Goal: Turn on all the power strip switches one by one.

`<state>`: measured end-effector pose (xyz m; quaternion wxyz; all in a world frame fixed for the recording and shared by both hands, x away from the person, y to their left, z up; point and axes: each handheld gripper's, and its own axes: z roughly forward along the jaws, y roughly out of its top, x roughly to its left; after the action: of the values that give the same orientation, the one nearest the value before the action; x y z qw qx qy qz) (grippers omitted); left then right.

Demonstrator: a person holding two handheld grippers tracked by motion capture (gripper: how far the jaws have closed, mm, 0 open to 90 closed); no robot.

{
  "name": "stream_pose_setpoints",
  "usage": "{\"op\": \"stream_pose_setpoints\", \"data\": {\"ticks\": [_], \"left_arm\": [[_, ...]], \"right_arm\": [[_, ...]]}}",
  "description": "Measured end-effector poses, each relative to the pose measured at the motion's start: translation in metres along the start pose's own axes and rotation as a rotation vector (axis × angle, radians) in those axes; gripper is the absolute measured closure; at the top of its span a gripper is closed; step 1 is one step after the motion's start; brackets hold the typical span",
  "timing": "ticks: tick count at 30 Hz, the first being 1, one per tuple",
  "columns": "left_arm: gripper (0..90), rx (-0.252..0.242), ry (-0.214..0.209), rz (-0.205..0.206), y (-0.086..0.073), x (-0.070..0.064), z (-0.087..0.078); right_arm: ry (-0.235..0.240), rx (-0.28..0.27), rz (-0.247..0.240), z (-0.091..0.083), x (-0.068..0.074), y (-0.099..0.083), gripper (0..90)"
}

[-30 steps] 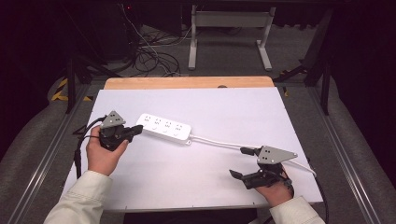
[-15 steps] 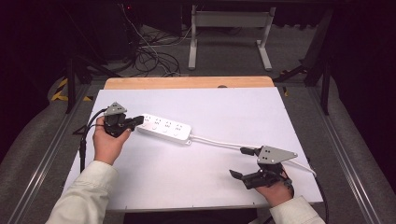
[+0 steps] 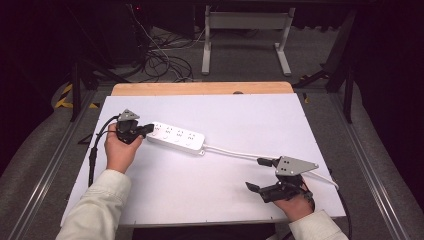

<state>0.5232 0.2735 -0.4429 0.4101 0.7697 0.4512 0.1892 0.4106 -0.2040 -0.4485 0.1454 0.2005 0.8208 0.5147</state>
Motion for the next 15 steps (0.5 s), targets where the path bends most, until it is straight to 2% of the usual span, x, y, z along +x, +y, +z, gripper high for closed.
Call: {"op": "stream_pose_setpoints", "data": {"ticks": [4, 15], "left_arm": [[89.9, 0.024, 0.020, -0.004, -0.002, 0.002, 0.005], [89.9, 0.048, 0.013, -0.017, -0.007, 0.004, 0.018]], "right_arm": [[0.002, -0.001, 0.000, 0.000, 0.000, 0.000, 14.2], [0.003, 0.001, -0.001, 0.000, 0.000, 0.000, 14.2]]}}
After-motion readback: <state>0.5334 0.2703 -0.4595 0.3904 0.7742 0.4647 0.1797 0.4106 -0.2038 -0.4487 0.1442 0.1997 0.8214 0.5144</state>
